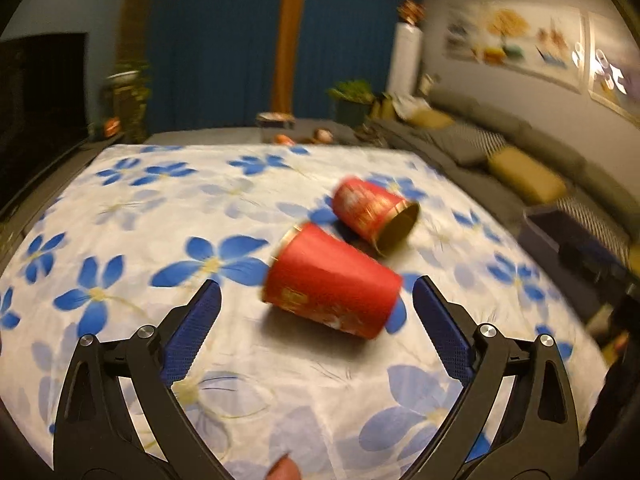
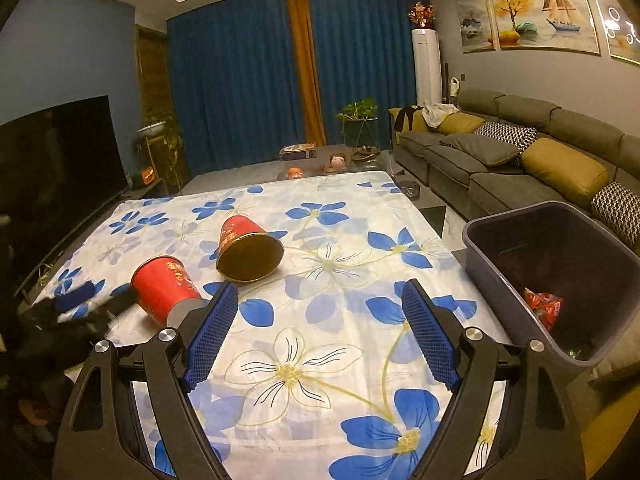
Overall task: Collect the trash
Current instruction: 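Move both tools back toward the two red paper cups, then grasp the red cup rim with the right tool while the left tool approaches the other red cup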
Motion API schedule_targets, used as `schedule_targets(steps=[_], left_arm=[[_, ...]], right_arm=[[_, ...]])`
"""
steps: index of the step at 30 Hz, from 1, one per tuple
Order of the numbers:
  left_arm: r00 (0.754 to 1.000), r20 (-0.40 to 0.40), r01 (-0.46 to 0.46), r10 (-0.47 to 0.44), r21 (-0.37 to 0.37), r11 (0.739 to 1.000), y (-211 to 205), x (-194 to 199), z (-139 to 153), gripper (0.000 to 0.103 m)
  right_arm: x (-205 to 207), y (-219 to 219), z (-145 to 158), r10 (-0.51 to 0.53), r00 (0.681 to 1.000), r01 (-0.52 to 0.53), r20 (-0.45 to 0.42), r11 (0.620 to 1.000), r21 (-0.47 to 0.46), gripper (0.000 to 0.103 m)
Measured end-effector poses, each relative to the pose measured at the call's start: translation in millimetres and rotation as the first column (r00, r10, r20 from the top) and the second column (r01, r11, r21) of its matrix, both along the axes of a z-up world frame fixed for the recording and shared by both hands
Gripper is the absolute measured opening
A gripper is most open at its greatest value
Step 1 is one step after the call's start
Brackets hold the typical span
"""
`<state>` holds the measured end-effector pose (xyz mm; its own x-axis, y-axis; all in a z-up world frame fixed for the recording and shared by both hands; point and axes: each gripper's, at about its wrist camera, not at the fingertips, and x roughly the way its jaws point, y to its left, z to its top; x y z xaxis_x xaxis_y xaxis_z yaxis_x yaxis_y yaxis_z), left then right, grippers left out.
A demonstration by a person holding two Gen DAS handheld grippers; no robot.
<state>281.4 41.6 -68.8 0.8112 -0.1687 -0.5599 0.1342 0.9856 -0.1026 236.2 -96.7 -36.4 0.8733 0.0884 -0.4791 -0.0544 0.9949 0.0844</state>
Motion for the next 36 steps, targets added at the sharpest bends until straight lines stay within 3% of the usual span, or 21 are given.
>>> schedule_targets(steps=[12,25,26,28,31,36], left_arm=[[0.993,-0.101,0.067,-0.061,0.054,0.996,-13.5,27.0,-15.1,0.095],[0.986,-0.154,0.058,-0.07,-0.083,0.995,12.5,45.9,-23.5,0.09],[0.986,-0.152,0.046,-0.061,-0.097,0.994,15.9,45.5,-23.5,0.083],[0.985,-0.163,0.038,-0.054,-0.101,0.994,19.0,47.0,-24.9,0.042],[0.976,-0.212,0.013,-0.04,-0.123,0.992,26.0,54.5,-31.6,0.042],[0.979,-0.201,0.009,-0.038,-0.144,0.99,29.6,52.1,-31.5,0.037]], right_arm=[[12.9,3.0,-3.1,0.005,1.0,-0.005,-0.016,1.0,0.002,0.082],[47.1,28.9,-15.0,0.047,0.996,-0.047,-0.073,0.999,0.002,0.082],[50.5,30.5,-16.8,0.05,0.995,-0.05,-0.083,0.999,0.012,0.082],[54.8,34.3,-19.6,0.058,0.994,-0.056,-0.092,0.998,0.022,0.082],[62.2,42.2,-23.6,0.07,0.992,-0.068,-0.103,0.997,0.024,0.082],[76.2,50.0,-28.5,0.08,0.988,-0.074,-0.13,0.996,0.046,0.082]])
